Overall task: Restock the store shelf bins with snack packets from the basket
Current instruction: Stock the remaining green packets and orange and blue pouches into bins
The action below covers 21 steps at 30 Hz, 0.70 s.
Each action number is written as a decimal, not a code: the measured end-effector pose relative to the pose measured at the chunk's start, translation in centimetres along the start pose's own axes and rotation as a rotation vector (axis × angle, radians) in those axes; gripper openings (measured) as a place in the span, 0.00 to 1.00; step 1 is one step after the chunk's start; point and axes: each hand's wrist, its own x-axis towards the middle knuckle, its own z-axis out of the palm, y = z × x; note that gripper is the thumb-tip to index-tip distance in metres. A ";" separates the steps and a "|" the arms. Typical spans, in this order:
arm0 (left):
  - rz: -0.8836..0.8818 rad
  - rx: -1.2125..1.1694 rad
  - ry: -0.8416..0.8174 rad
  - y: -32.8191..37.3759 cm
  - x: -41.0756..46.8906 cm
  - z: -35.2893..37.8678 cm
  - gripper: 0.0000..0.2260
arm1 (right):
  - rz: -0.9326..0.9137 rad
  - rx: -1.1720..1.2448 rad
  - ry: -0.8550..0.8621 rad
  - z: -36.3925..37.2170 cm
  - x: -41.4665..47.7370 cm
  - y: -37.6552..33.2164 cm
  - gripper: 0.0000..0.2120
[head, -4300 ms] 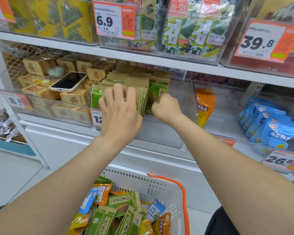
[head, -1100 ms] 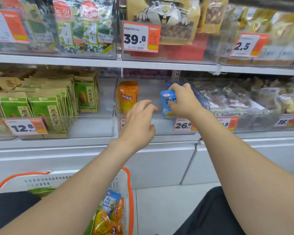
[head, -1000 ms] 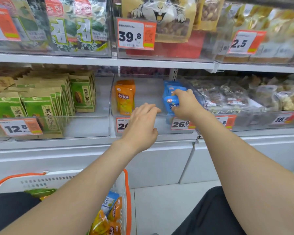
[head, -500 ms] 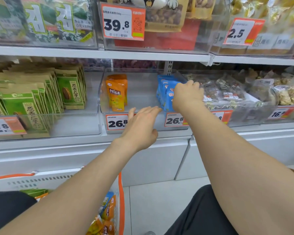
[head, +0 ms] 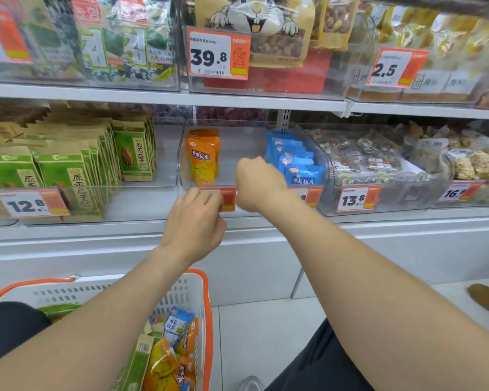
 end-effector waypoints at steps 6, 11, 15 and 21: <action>-0.211 0.082 -0.596 -2.9 -4.5 -0.6 0.06 | -0.355 -0.144 -0.614 4.4 -2.5 -5.7 0.06; -0.246 0.079 -0.938 -5.8 -9.1 0.0 0.11 | -0.495 -0.198 -1.045 11.5 -4.4 -9.7 0.22; -0.136 0.072 -1.177 -7.0 -12.3 0.6 0.11 | -0.696 -0.355 -1.008 17.1 -6.6 -12.3 0.07; -0.052 0.117 -1.445 -7.1 -15.0 1.4 0.13 | -0.991 -0.664 -0.962 22.5 -8.7 -14.5 0.06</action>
